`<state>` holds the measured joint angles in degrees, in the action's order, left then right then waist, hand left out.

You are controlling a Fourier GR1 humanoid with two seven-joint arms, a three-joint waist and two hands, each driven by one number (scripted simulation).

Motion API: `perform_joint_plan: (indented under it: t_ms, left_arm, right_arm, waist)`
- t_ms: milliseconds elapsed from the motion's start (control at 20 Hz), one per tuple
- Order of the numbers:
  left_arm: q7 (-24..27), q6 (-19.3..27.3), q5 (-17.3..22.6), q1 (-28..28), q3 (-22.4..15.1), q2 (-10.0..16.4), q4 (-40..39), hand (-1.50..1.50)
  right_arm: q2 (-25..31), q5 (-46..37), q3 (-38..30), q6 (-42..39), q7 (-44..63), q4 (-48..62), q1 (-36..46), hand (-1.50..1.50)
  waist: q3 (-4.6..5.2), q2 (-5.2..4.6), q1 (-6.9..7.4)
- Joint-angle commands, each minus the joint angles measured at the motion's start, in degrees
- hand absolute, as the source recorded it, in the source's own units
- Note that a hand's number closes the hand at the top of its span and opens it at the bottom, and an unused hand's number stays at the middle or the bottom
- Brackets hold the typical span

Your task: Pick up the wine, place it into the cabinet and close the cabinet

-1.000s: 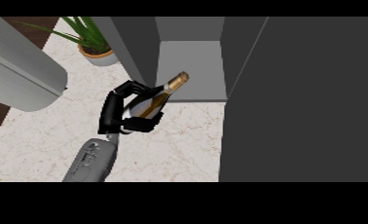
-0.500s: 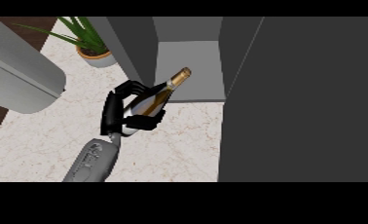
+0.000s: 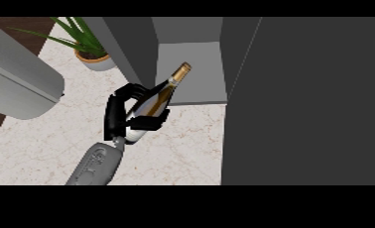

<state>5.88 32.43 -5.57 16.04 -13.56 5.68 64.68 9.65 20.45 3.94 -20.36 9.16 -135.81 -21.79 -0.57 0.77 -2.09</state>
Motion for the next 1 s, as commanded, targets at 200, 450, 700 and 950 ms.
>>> perform_joint_plan:
  t_ms: [200, 450, 700, 950]
  left_arm:
    - [-6.71, 2.19, -6.15, 12.86, -4.76, -5.38, -8.99, 1.5]
    - [-7.89, 2.26, -6.2, 11.51, -4.37, -4.59, -9.86, 1.5]
    - [-8.76, 5.38, -7.05, 11.43, -2.4, -3.29, -11.15, 1.5]
    - [-8.32, 6.66, -5.67, 10.99, -1.87, -4.38, -9.0, 1.5]
  right_arm:
    - [0.32, 4.78, -1.06, -1.74, -0.9, -0.94, -1.15, -1.5]
    - [-0.07, 3.78, 1.07, -0.74, 0.84, -2.71, -0.24, -1.5]
    - [0.68, 4.63, 0.87, -1.97, 0.6, -2.13, -1.21, -1.5]
    - [0.58, 4.48, 1.24, -2.47, 0.01, -2.77, -1.7, -1.5]
  waist:
    - [0.47, -1.48, -3.53]
    - [0.62, -1.71, -3.89]
    - [0.64, -2.08, -5.23]
    - [0.7, -1.99, -5.89]
